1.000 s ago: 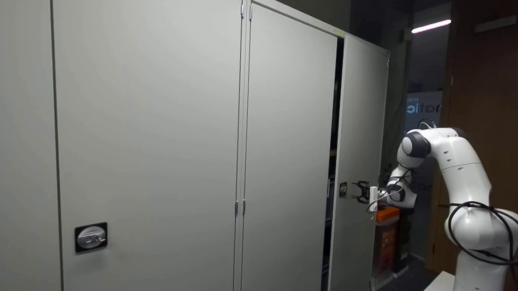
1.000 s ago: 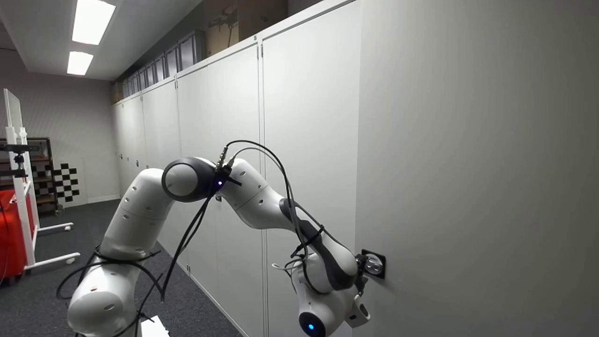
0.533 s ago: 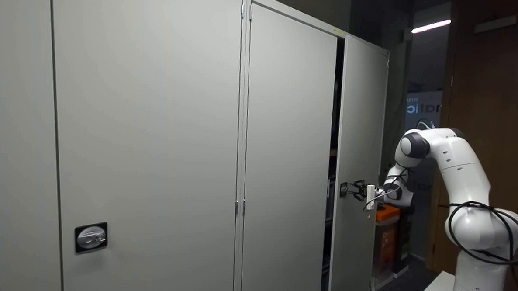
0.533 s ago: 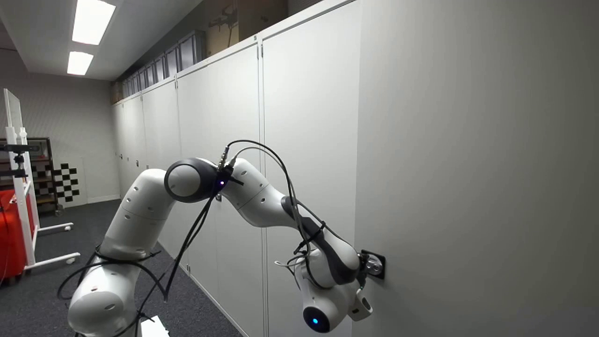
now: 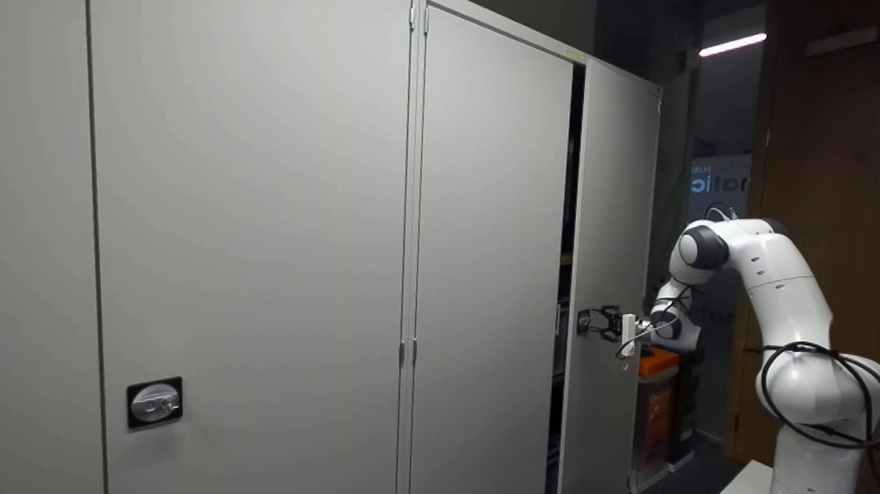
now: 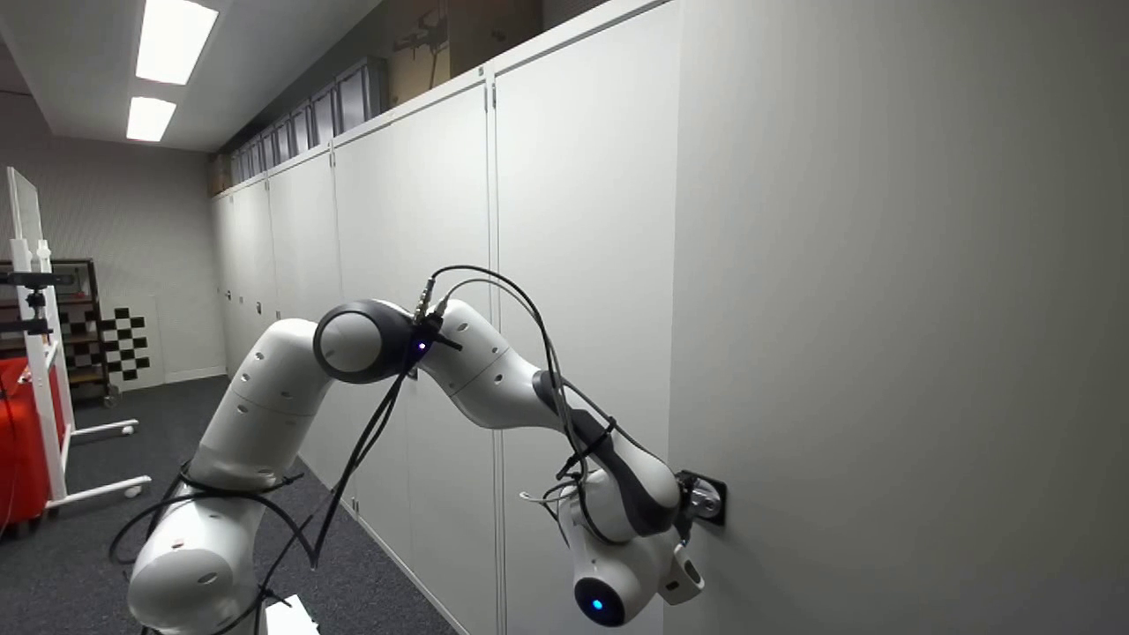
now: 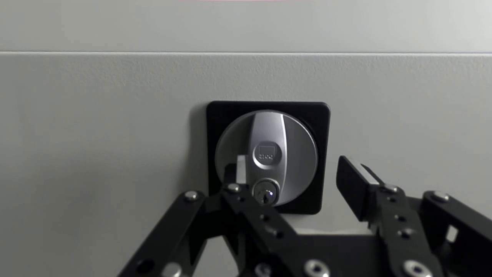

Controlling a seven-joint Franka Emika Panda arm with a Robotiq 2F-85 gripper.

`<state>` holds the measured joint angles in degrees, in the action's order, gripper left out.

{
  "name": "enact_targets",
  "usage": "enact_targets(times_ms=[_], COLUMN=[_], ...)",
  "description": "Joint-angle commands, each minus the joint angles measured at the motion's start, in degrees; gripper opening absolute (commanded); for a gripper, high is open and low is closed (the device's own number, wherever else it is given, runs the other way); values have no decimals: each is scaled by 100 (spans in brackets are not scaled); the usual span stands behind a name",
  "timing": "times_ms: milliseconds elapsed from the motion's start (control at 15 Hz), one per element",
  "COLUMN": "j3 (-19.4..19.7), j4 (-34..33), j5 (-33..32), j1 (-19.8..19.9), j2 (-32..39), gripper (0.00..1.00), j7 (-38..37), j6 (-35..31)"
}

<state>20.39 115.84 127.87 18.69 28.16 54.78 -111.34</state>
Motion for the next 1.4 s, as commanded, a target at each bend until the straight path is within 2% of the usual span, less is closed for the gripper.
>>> enact_targets(times_ms=[0,200,333,800,1200,1333], j3=[-23,-26,-30,-55,-68,-73], j4=[-137,-161,-170,-209,-253,-294], j5=[137,153,160,182,226,273], j1=[-38,-37,-41,-90,-153,-169], j2=[40,47,56,66,75,88], gripper=[66,61,63,76,72,68], j7=[-14,-35,-35,-32,-53,-84], j6=[-183,-196,-208,-471,-632,-667])
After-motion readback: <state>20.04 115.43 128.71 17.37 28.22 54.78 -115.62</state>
